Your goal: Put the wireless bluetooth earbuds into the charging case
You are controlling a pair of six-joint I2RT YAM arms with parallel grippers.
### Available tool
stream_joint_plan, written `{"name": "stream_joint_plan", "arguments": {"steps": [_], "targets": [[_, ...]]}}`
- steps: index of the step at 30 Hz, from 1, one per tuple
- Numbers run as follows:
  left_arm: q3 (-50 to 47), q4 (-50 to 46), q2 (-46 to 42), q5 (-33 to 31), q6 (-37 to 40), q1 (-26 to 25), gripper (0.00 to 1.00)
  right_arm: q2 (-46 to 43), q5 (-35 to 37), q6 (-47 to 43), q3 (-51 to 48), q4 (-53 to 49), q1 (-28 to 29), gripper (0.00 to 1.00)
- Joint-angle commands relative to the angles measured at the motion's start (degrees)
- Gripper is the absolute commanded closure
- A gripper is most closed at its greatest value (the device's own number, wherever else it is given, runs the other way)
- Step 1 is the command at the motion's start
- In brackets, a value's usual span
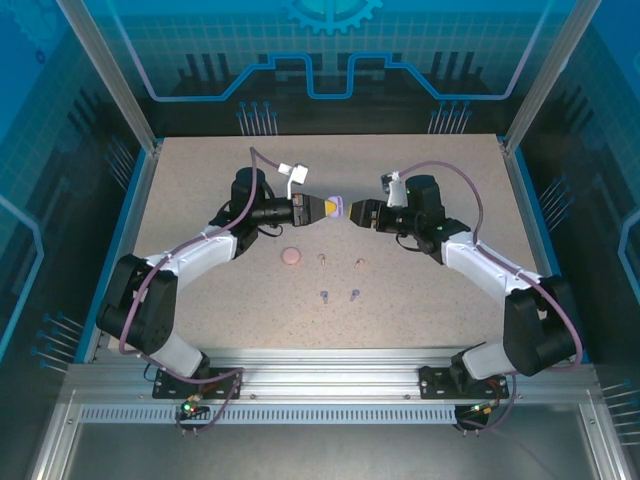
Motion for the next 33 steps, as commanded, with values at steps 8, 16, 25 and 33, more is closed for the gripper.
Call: {"name": "stream_joint_plan", "arguments": {"steps": [8, 16, 25, 33], "targets": [[1.2, 1.8, -1.2, 2.0, 1.4, -0.2, 1.00, -2.7, -4.8, 2.0, 1.0, 3.1, 0.4, 0.40], [1.1, 1.9, -1.6, 2.1, 1.1, -0.2, 1.00, 1.0, -4.3, 2.6, 3.1, 4.6, 2.5, 0.46], [1.2, 1.7, -1.9, 2.1, 1.1, -0.2, 1.00, 3.9, -4.8, 2.9, 4.6, 5.6, 3.7, 0.53], [1.3, 1.5, -1.9, 1.9, 1.1, -0.2, 1.00, 3.7, -6.7, 2.5, 2.9, 7.5, 4.0, 0.57]]}}
